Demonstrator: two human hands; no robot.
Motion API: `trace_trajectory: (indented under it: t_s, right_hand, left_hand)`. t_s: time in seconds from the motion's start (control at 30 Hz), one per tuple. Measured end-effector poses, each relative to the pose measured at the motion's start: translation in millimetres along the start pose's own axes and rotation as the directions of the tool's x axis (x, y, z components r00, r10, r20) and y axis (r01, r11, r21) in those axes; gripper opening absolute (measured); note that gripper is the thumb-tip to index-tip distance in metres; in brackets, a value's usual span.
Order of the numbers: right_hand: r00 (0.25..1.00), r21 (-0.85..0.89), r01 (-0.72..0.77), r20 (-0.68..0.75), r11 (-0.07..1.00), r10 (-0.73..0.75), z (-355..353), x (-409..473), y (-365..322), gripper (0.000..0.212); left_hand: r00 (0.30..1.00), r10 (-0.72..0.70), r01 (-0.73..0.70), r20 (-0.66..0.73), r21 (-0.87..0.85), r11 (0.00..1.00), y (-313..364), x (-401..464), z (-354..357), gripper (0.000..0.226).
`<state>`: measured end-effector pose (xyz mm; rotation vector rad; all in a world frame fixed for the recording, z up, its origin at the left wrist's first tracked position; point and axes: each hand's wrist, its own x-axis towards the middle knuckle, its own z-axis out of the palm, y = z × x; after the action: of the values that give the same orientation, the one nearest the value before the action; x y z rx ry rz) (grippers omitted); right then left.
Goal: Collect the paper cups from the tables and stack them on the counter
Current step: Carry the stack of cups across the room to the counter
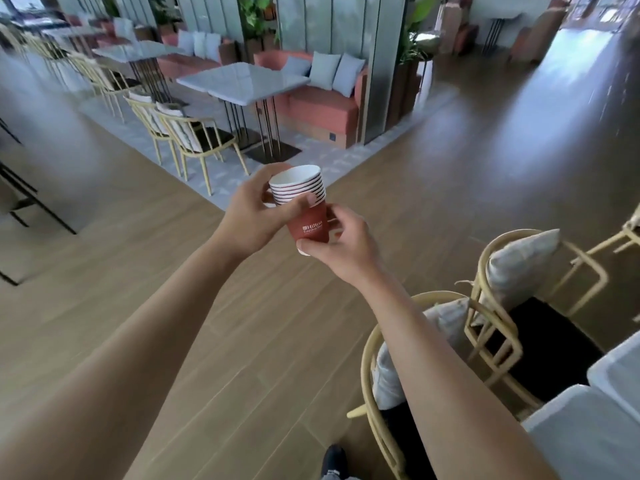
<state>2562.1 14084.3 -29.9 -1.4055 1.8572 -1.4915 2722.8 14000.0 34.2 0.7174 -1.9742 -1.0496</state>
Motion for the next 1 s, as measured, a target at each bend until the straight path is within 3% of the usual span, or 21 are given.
trace_trajectory:
  t_s: [0.17,0.33,0.5,1.0]
  right_hand:
    - [1.0,0.037,-0.023,-0.008,0.999,0.023,-25,55,40,0.046]
    - [0.999,0.07,-0.029,-0.032,0.997,0.032,-42,90,66,0.047]
    - [0.997,0.087,-0.039,-0.067,0.995,0.045,-53,123,88,0.047]
    - [0.963,-0.025,-0.138,-0.236,0.99,0.128,-67,240,149,0.051]
  left_hand:
    - [0.999,0.006,-0.006,0.053,-0.005,1.0,-21,67,37,0.067]
    - [0.994,0.01,-0.011,0.112,0.001,1.0,-31,111,63,0.048]
    - [0.988,0.02,-0.019,0.151,-0.01,1.0,-43,152,84,0.068]
    - [0.949,0.075,-0.03,0.308,-0.149,0.988,-126,306,134,0.073]
